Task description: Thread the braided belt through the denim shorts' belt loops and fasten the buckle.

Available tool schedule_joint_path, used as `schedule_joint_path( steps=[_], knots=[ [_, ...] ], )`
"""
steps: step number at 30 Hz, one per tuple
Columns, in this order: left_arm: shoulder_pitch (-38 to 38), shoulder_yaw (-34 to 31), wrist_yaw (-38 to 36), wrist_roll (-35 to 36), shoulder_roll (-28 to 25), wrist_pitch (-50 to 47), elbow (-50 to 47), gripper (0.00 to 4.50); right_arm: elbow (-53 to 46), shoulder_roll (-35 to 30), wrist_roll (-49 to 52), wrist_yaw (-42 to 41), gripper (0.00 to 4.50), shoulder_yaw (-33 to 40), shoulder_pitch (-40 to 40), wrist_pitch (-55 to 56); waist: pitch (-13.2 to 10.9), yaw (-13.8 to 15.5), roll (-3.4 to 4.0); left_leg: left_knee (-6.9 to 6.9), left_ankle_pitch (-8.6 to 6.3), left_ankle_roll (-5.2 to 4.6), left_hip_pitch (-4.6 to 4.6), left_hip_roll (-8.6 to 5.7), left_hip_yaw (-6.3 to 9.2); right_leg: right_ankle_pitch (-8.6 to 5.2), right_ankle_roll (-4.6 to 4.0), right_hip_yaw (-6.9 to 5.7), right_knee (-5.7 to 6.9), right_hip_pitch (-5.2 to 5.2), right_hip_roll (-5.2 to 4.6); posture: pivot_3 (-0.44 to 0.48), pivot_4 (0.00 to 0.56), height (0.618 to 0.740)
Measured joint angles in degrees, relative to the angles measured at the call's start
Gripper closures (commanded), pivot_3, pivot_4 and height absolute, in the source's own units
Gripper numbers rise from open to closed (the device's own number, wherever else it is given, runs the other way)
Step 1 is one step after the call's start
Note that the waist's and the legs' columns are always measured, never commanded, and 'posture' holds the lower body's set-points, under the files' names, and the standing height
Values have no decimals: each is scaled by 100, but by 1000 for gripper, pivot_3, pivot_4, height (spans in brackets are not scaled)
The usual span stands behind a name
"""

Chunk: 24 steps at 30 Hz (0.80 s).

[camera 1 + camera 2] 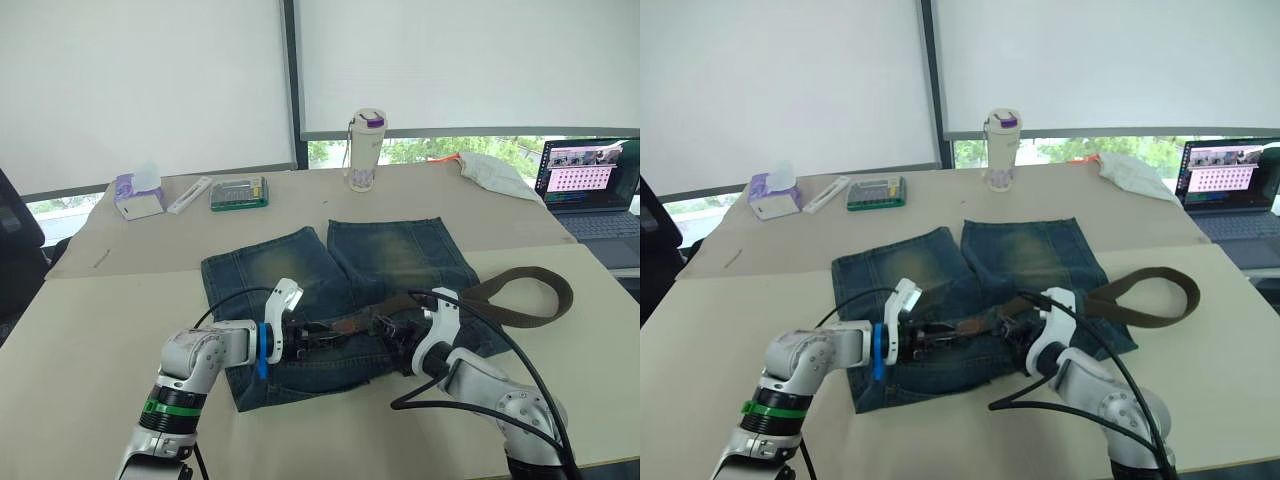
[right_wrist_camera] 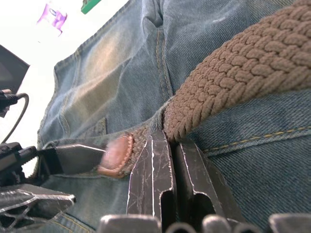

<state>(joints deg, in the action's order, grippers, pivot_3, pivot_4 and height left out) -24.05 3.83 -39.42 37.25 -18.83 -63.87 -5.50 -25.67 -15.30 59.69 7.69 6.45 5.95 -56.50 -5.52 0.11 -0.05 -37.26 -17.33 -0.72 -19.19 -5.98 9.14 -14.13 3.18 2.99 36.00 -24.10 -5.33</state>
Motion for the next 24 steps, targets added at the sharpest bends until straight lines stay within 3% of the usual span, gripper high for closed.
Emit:
schedule_joint_path(
  steps=[10, 11, 20, 21, 24],
  knots=[
    [-50, 44, 160, -2, 263, -15, 6, 1056, 20, 17, -140, -42, 4500, -33, 3, -33, 9, 18, -3, -2, 0, 0, 0, -1, 0, 0, 0, 0, -2, 3, -2, 0, 150, 740],
    [-81, 38, 235, 1, 389, -14, 11, 1601, 22, 17, -172, -60, 4500, -52, 6, -34, 10, 23, -4, -3, 0, 0, 0, -2, 0, 0, 0, 0, -3, 4, -2, 0, 150, 740],
    [-128, -39, 403, 23, 576, -18, 130, 4479, -86, -102, -373, -207, 4500, -155, -1, -35, 16, 1, -2, -3, 0, 0, -1, -3, 0, 0, 0, 1, 0, 3, -1, 0, 150, 740],
    [-128, -40, 410, 23, 586, -17, 171, 4500, -149, -202, -433, -274, 3734, -177, -18, -35, 16, 12, -2, -4, 0, 0, -1, -5, 0, 0, 0, 1, -1, 2, -2, 0, 150, 740],
    [-179, -83, 453, 28, 671, -17, 247, 4500, -385, -487, -508, -425, 2731, -240, -148, -81, 16, 40, -3, -8, 0, 0, -3, -5, 0, 0, 0, 0, -4, 2, -2, 0, 150, 740]
  ],
)
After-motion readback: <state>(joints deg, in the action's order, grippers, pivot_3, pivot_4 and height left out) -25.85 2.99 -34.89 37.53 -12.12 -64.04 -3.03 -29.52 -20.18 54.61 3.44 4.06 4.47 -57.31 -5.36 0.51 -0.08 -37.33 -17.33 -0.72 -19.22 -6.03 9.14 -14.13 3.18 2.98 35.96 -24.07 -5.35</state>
